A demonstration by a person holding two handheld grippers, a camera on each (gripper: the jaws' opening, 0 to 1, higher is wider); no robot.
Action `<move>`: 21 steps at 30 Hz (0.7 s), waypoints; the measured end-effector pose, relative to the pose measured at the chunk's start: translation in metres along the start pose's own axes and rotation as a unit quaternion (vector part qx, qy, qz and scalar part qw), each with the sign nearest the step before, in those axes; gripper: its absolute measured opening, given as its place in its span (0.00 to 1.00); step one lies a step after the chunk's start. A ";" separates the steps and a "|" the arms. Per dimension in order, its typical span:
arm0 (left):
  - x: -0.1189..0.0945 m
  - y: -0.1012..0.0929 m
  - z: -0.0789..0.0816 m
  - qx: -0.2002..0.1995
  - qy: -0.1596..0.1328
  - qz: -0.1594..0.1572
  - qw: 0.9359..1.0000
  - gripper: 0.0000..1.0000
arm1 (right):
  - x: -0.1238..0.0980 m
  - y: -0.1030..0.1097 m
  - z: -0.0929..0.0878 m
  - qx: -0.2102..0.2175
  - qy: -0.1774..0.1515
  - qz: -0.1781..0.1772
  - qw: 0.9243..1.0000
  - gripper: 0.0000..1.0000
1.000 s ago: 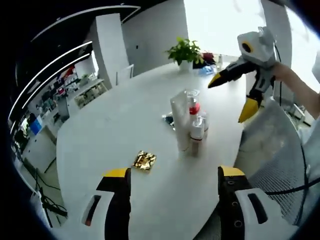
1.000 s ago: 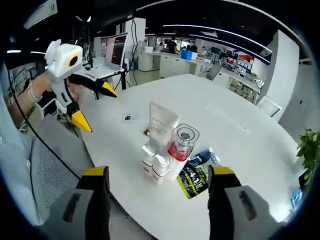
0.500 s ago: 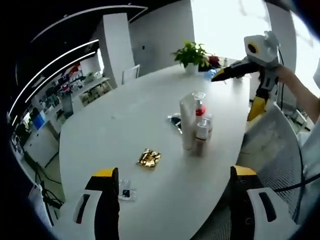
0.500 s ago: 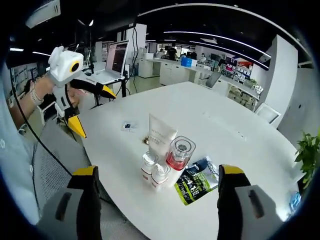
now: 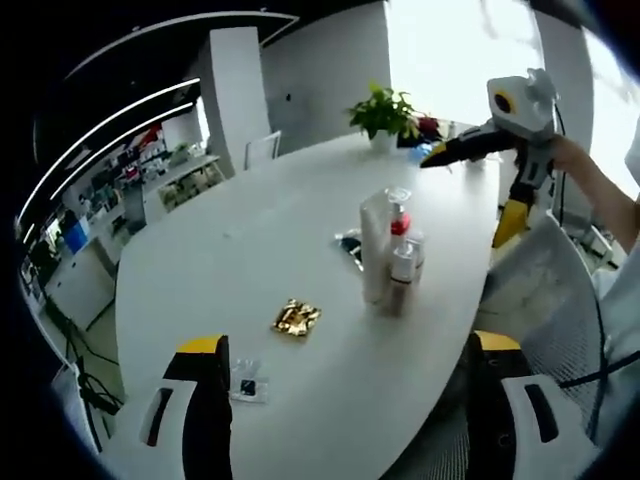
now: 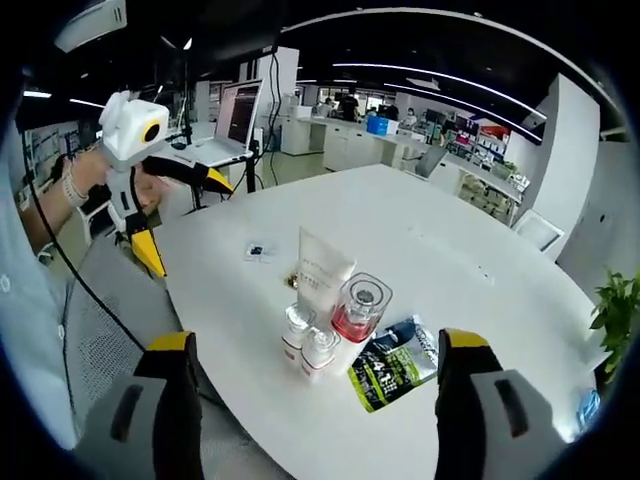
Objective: Arrange the skincare products in the storage area until every visible bottle or jar stands upright without overlapping.
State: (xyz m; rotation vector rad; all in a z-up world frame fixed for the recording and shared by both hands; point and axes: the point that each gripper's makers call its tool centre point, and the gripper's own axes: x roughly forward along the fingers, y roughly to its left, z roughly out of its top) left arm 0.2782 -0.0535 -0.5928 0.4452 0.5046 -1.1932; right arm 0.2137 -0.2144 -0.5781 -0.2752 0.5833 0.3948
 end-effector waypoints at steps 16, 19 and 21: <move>0.009 0.000 0.002 -0.006 0.006 0.002 1.000 0.97 | 0.011 -0.022 -0.023 0.023 0.012 -0.008 1.000 0.99; 0.010 0.001 0.003 -0.005 0.006 0.002 1.000 0.97 | 0.011 -0.028 -0.029 0.034 0.016 -0.011 0.999 0.93; 0.012 0.003 0.005 -0.006 0.006 0.003 1.000 0.97 | 0.012 -0.033 -0.034 0.042 0.021 -0.012 0.999 0.88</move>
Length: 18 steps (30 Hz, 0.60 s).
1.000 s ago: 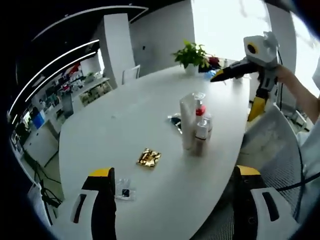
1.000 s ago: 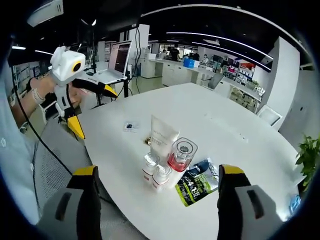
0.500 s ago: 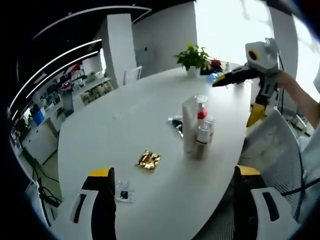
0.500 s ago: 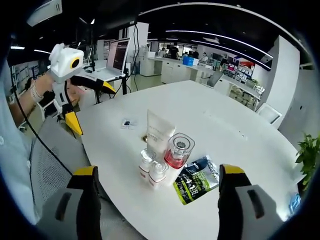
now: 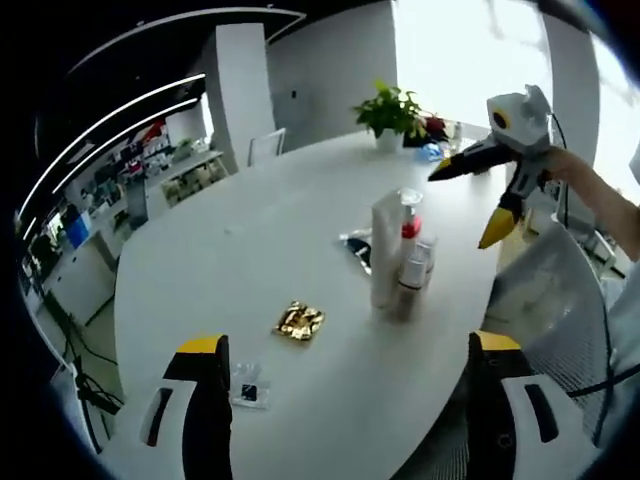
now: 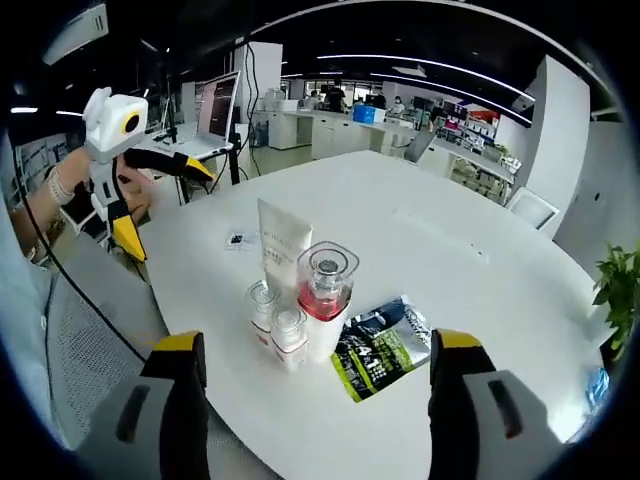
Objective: Arrange the skincare products in the storage area until every visible bottle or jar stands upright without overlapping.
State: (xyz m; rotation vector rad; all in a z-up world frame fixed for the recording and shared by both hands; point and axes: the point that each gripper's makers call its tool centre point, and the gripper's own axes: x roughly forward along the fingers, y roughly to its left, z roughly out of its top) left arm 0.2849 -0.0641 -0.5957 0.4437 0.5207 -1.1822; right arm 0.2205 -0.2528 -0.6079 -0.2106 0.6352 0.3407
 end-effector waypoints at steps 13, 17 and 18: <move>0.021 0.015 0.000 0.002 0.015 -0.016 1.000 0.97 | 0.009 -0.015 -0.030 0.060 0.021 0.015 0.998 0.55; 0.028 0.025 0.000 0.004 0.021 -0.012 1.000 0.97 | 0.008 -0.023 -0.031 0.081 0.007 0.025 0.996 0.44; 0.030 0.027 -0.001 0.006 0.027 -0.013 1.000 0.97 | 0.008 -0.024 -0.032 0.086 0.005 0.026 0.996 0.42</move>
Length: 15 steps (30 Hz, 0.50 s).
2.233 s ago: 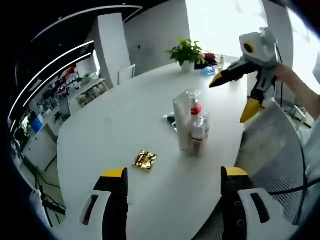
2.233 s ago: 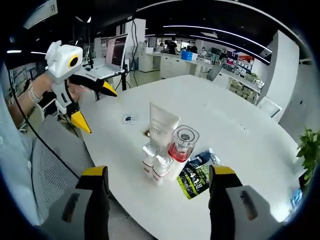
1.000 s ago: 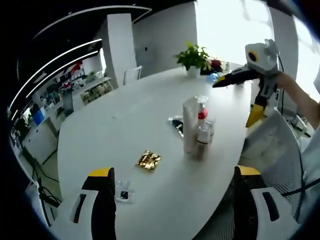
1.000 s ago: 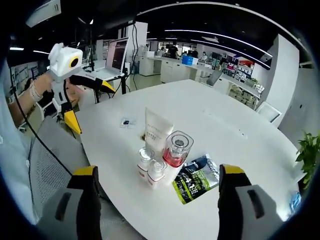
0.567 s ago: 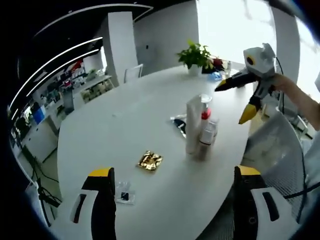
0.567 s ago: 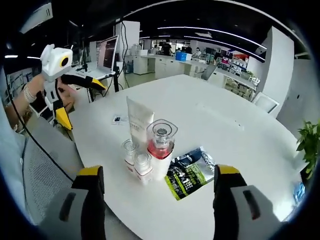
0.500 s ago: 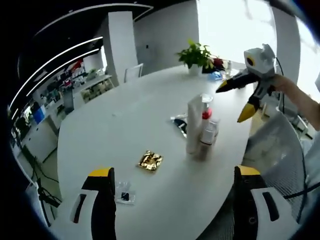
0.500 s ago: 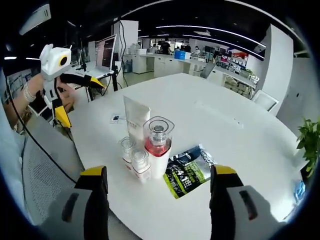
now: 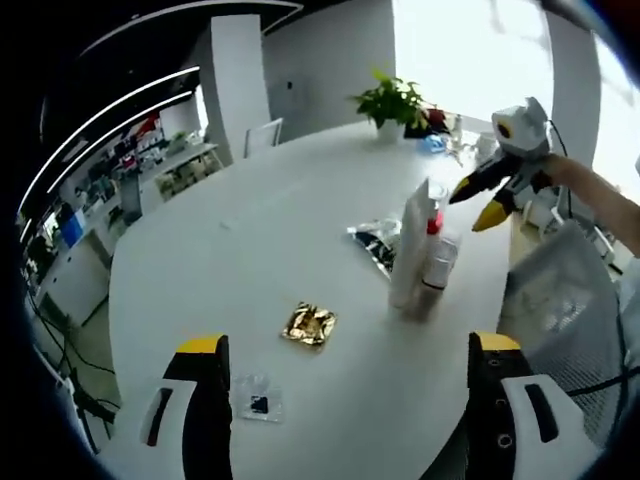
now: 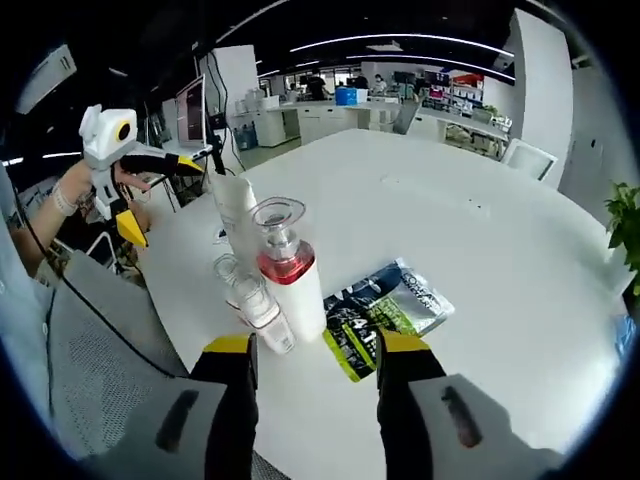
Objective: Arrange the skincare products in the storage area until every visible bottle or jar stands upright without overlapping.
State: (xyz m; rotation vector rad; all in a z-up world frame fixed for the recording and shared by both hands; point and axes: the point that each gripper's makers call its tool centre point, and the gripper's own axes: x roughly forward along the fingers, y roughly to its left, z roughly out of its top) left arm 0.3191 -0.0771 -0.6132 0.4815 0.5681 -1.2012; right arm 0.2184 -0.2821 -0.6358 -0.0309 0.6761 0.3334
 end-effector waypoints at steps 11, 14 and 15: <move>0.027 0.024 0.007 0.003 0.005 0.003 1.000 0.89 | 0.010 -0.024 -0.004 0.028 -0.005 -0.008 1.000 0.27; 0.038 0.036 0.010 -0.007 -0.002 0.012 1.000 0.83 | 0.016 -0.028 -0.007 0.041 -0.001 -0.007 0.999 0.24; 0.040 0.039 0.012 -0.006 -0.006 0.017 1.000 0.80 | 0.017 -0.029 -0.007 0.044 0.001 -0.007 0.999 0.23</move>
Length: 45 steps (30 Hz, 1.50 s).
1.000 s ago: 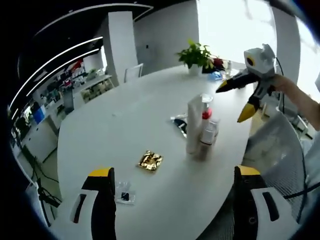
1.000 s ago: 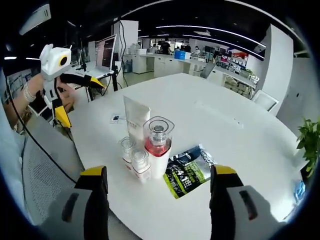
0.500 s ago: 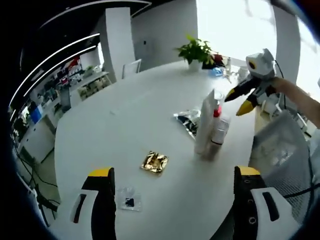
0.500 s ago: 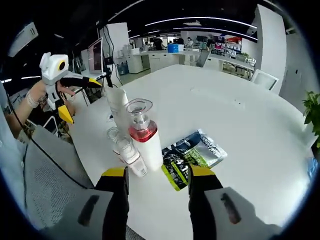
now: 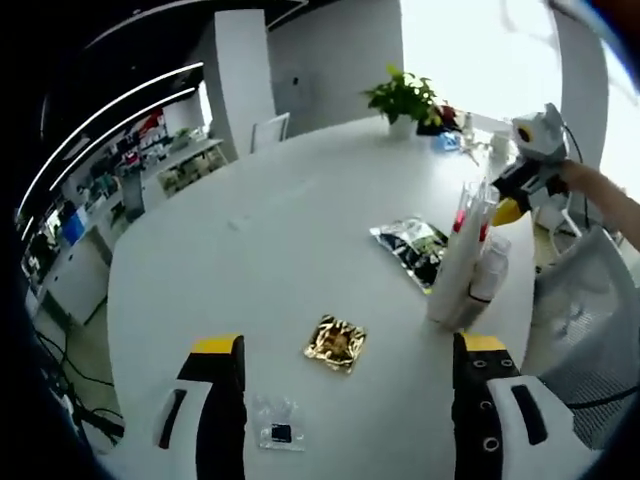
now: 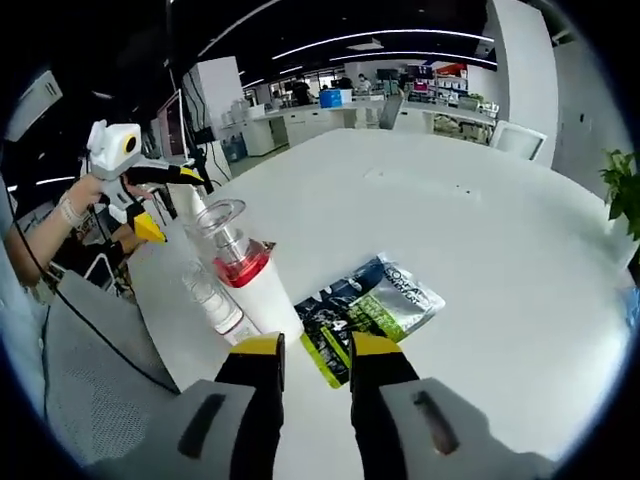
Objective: Arrange the skincare products in the storage area until every visible bottle or jar stands upright without overlapping.
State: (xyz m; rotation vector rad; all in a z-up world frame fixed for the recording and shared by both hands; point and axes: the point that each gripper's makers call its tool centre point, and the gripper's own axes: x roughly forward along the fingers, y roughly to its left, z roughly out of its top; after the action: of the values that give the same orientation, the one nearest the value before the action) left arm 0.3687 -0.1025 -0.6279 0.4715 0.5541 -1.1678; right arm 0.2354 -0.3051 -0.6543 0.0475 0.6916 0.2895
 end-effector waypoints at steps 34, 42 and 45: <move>0.138 -0.061 0.038 -0.031 0.040 -0.216 0.975 0.28 | 0.031 -0.050 -0.021 0.069 0.036 -0.033 0.996 0.20; 0.157 -0.081 0.034 -0.047 0.067 -0.256 0.963 0.22 | 0.038 -0.057 -0.029 0.101 0.037 -0.035 0.994 0.21; 0.163 -0.086 0.034 -0.043 0.077 -0.268 0.959 0.22 | 0.041 -0.060 -0.034 0.109 0.036 -0.040 0.993 0.21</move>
State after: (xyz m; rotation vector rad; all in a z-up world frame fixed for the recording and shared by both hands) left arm 0.3400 -0.2686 -0.7097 0.3461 0.9000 -1.6244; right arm 0.2584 -0.3533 -0.7140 0.2181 0.7937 0.1377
